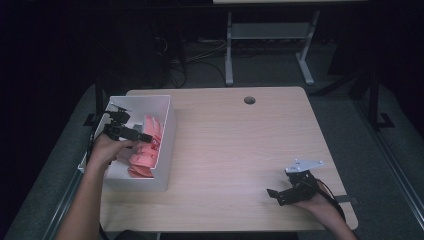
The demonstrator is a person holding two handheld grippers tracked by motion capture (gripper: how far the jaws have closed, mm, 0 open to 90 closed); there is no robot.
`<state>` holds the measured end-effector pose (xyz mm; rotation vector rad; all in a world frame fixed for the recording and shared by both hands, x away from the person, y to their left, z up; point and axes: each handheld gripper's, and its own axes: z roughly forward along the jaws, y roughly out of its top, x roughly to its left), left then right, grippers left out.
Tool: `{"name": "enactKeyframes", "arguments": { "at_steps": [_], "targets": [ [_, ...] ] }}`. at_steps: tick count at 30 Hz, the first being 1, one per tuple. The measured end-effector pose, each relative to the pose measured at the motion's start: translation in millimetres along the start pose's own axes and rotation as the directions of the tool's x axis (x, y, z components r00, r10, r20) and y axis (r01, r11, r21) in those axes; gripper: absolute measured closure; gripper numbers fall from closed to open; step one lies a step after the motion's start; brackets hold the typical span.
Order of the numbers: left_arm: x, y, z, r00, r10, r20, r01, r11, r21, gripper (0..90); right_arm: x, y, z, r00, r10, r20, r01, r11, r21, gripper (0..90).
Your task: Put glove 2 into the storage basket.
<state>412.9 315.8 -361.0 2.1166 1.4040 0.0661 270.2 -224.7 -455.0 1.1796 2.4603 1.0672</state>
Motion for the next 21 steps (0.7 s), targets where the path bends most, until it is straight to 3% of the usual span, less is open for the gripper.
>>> {"name": "enactKeyframes", "arguments": {
  "at_steps": [6,12,21],
  "targets": [
    [-9.5,6.4,-21.8,0.9992,0.04,-0.001,-0.04,0.9978,-0.053,14.7,-0.6,-0.5,0.0,1.0,0.007,0.0,-0.007,1.0,-0.002,0.9],
    [-28.8,17.8,-40.1,0.9944,0.104,0.014,-0.102,0.9874,-0.121,14.7,-2.0,-1.2,0.7,0.9999,0.015,-0.008,-0.015,1.0,0.005,1.0],
    [-74.5,28.6,-38.6,0.9746,0.217,0.056,-0.204,0.9626,-0.178,14.7,-3.0,-0.1,1.3,0.9998,0.016,-0.009,-0.016,1.0,-0.001,1.0]
  ]
}}
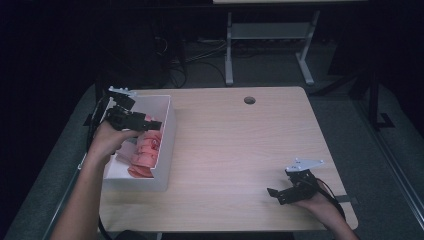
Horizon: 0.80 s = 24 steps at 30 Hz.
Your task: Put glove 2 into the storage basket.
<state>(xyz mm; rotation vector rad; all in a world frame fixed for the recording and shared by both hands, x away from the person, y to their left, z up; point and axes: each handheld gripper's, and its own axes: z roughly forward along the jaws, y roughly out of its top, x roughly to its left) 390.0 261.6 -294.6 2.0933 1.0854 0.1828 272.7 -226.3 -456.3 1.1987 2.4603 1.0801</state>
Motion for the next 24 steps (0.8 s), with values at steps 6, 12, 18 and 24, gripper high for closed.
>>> {"name": "enactKeyframes", "arguments": {
  "at_steps": [6,12,18,24],
  "targets": [
    [-31.1,8.3,14.6,0.9974,0.061,0.04,-0.06,0.9981,-0.013,14.7,0.2,0.1,-0.2,1.0,-0.008,0.0,0.008,1.0,-0.003,1.0],
    [-61.0,12.5,32.7,0.99,0.117,0.078,-0.117,0.9931,-0.007,14.7,0.3,0.5,-0.9,0.9999,-0.014,0.004,0.014,1.0,-0.004,1.0],
    [-83.4,14.2,48.5,0.9845,0.137,0.11,-0.134,0.9905,-0.03,14.7,1.1,0.5,-1.0,0.9999,-0.015,0.003,0.015,1.0,-0.001,1.0],
    [-103.9,12.5,64.8,0.9784,0.17,0.118,-0.168,0.9855,-0.023,14.7,0.7,0.3,-1.3,0.9999,-0.016,0.003,0.016,1.0,-0.005,1.0]
  ]
}}
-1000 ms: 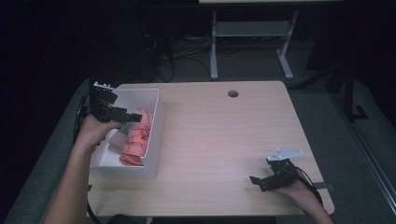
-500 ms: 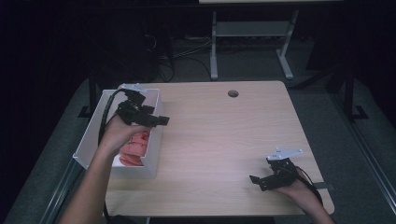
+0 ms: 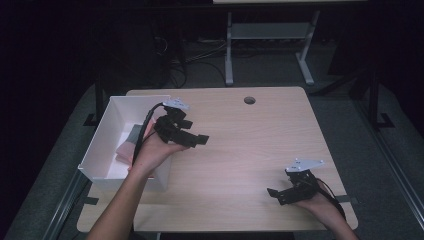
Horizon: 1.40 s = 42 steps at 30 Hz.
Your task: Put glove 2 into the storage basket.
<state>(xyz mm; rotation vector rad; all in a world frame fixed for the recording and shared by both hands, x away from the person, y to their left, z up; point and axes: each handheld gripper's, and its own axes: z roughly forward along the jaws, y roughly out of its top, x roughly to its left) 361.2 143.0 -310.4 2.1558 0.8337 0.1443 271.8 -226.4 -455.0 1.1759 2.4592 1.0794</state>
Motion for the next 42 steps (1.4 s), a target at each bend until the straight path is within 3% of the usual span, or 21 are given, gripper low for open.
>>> {"name": "enactKeyframes", "arguments": {
  "at_steps": [8,18,30,34,42],
  "targets": [
    [-20.7,-8.9,29.3,0.998,0.059,0.024,-0.06,0.9968,0.053,14.7,-0.3,-0.1,0.0,1.0,-0.003,0.001,0.003,1.0,0.001,1.0],
    [-41.4,-24.2,58.9,0.9931,0.102,0.058,-0.106,0.9917,0.072,14.7,-0.3,-0.3,0.0,1.0,-0.004,0.004,0.004,1.0,0.006,1.0],
    [-50.9,-49.8,84.7,0.9891,0.11,0.098,-0.118,0.9898,0.08,14.7,-0.8,-0.6,0.3,1.0,-0.005,0.006,0.005,1.0,0.006,1.0],
    [-50.9,-58.5,89.7,0.9857,0.136,0.1,-0.144,0.9859,0.085,14.7,-0.7,-0.8,0.7,1.0,-0.003,0.006,0.003,1.0,0.007,1.0],
    [-53.2,-80.7,100.4,0.9854,0.136,0.102,-0.146,0.9842,0.099,14.7,-0.5,-1.3,2.5,0.9998,-0.018,0.006,0.018,1.0,0.023,1.0]
  ]
}}
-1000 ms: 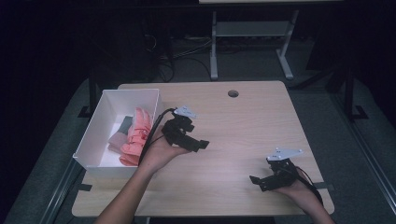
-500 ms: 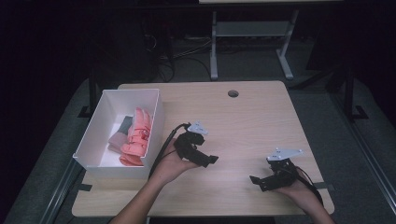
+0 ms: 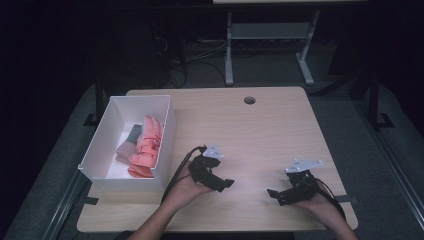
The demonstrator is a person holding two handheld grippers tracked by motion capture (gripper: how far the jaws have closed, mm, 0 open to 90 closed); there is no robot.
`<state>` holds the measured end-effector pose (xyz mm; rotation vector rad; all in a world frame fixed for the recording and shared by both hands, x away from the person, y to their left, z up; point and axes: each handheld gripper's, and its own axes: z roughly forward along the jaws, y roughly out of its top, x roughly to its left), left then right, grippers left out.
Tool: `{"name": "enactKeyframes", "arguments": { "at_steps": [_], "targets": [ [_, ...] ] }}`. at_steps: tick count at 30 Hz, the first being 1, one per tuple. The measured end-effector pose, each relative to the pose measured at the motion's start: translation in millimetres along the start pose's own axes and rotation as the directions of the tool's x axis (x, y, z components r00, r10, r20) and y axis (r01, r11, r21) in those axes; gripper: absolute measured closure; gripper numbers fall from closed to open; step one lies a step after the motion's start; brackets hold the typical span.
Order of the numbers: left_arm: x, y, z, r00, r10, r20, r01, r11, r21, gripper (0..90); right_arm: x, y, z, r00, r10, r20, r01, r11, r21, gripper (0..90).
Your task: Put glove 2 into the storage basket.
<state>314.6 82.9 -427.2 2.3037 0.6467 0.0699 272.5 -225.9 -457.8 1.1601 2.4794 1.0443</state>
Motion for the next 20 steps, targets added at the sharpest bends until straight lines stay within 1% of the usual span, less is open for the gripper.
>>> {"name": "enactKeyframes", "arguments": {
  "at_steps": [3,6,7,9,10,11,12,15,16,20],
  "targets": [
    [-0.3,-7.2,2.9,1.0,0.001,-0.008,-0.001,1.0,0.006,14.7,0.3,0.0,0.3,1.0,0.003,0.0,-0.003,1.0,0.003,1.0],
    [-1.5,-12.4,4.7,0.9994,0.016,-0.031,-0.016,0.9999,0.004,14.7,0.2,-0.2,0.4,1.0,0.008,0.001,-0.008,1.0,0.005,1.0],
    [-1.1,-14.0,4.7,0.9991,0.027,-0.033,-0.027,0.9996,0.001,14.7,0.3,-0.3,0.5,1.0,0.009,0.002,-0.009,1.0,0.006,1.0],
    [-1.7,-17.0,4.7,0.9992,0.018,-0.037,-0.018,0.9998,-0.006,14.7,0.0,-0.6,0.9,1.0,0.006,0.001,-0.006,1.0,0.01,1.0],
    [-2.1,-18.0,4.6,0.9985,0.032,-0.044,-0.032,0.9995,0.003,14.7,-0.2,-0.6,1.0,1.0,0.004,0.002,-0.004,1.0,0.011,1.0],
    [-3.2,-19.3,5.5,0.998,0.034,-0.053,-0.034,0.9994,0.002,14.7,-0.6,-0.5,1.2,1.0,0.001,0.002,-0.001,1.0,0.01,1.0],
    [-2.9,-20.4,5.4,0.9978,0.04,-0.052,-0.04,0.9992,0.005,14.7,-0.7,-0.5,1.3,1.0,-0.001,0.002,0.001,1.0,0.011,1.0],
    [-3.9,-22.6,7.2,0.9976,0.041,-0.055,-0.041,0.9992,0.005,14.7,-0.2,-0.5,1.6,1.0,-0.005,0.001,0.005,1.0,0.014,1.0],
    [-3.9,-23.1,7.8,0.9981,0.037,-0.05,-0.037,0.9993,0.003,14.6,-0.3,-0.5,1.9,0.9999,-0.011,0.0,0.011,1.0,0.011,1.0],
    [-1.8,-24.9,9.1,0.998,0.036,-0.052,-0.036,0.9993,0.013,14.6,0.1,-0.3,2.3,0.9999,-0.013,-0.001,0.013,1.0,0.013,1.0]
  ]
}}
